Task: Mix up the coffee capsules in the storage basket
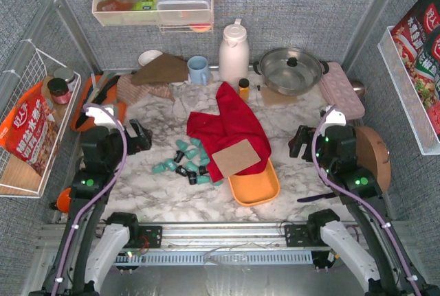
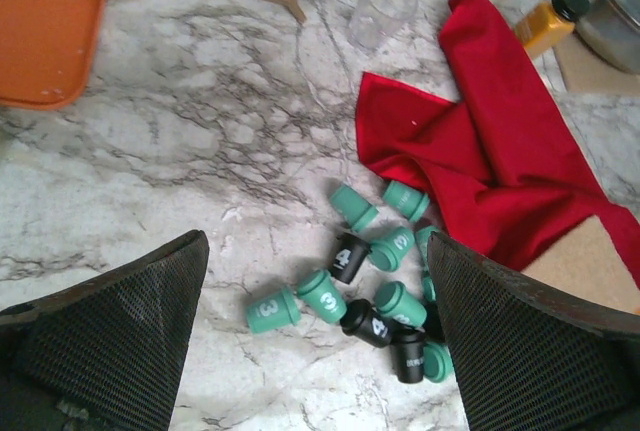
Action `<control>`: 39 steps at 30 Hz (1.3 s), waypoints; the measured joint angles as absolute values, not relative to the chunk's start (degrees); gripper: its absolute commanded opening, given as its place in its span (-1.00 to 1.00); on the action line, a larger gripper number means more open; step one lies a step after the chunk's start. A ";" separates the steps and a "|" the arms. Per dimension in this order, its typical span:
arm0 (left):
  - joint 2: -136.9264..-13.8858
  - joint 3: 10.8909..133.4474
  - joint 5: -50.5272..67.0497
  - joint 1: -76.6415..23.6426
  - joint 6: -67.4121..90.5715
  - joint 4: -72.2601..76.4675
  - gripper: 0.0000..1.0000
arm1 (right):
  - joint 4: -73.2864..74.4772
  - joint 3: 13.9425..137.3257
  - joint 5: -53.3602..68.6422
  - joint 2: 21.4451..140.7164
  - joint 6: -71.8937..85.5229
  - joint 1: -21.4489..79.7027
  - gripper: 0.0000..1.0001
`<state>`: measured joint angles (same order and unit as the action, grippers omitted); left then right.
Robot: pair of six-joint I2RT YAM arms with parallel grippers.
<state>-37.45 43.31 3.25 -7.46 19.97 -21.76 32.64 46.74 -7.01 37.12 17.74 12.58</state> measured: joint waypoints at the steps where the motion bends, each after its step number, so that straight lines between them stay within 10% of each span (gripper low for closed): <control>1: -37.78 43.31 3.29 -8.19 20.03 -21.76 0.99 | 33.08 46.92 -6.92 37.23 17.65 12.88 0.66; 39: -69.06 44.29 -9.08 -50.48 28.93 -2.68 0.59 | 27.00 34.20 -9.04 39.62 24.75 38.02 0.18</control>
<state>-69.06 44.29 -9.08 -50.48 28.93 -2.68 27.00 34.20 -9.04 39.62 24.75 38.02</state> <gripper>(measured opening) 0.805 0.603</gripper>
